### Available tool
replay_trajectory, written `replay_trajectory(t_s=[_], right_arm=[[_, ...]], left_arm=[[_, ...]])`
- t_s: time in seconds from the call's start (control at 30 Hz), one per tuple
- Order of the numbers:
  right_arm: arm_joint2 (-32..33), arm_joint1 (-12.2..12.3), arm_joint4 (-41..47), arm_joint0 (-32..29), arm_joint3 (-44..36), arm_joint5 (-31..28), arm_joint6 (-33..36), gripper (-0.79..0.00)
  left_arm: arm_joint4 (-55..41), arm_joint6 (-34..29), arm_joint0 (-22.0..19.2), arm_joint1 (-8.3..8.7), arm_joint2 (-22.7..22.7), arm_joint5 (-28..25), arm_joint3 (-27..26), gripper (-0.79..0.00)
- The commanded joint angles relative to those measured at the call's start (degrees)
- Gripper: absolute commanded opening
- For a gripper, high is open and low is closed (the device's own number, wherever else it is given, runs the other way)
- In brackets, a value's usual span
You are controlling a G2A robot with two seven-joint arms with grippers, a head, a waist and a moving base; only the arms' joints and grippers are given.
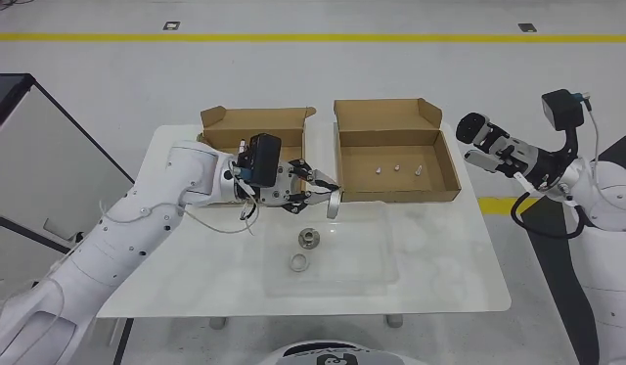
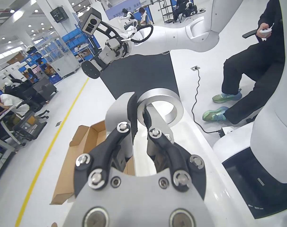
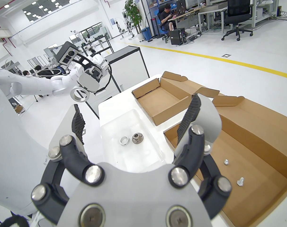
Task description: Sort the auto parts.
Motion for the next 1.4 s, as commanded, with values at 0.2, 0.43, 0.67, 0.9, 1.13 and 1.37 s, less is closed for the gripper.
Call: replay_trajectory(t_s=[0.2, 0.43, 0.67, 0.9, 1.13, 1.37], right_arm=[[0.0, 0.0, 0.0, 0.0, 0.0, 0.0, 0.0, 0.0], [0.0, 0.0, 0.0, 0.0, 0.0, 0.0, 0.0, 0.0], [0.0, 0.0, 0.0, 0.0, 0.0, 0.0, 0.0, 0.0], [0.0, 0.0, 0.0, 0.0, 0.0, 0.0, 0.0, 0.0], [0.0, 0.0, 0.0, 0.0, 0.0, 0.0, 0.0, 0.0], [0.0, 0.0, 0.0, 0.0, 0.0, 0.0, 0.0, 0.0]], left_arm=[[0.0, 0.0, 0.0, 0.0, 0.0, 0.0, 0.0, -0.785], [0.0, 0.0, 0.0, 0.0, 0.0, 0.0, 0.0, -0.785], [-3.6, 1.9, 1.5, -0.18, -0.8, 1.6, -0.8, -0.785], [-10.6, 10.1, 3.3, -0.82, -3.7, 0.1, -1.1, -0.785], [-13.5, 19.0, 3.6, -1.84, -3.4, 0.0, -3.3, -0.785], [-18.9, 24.2, 2.9, -2.6, -2.5, 0.0, -5.4, -0.785]])
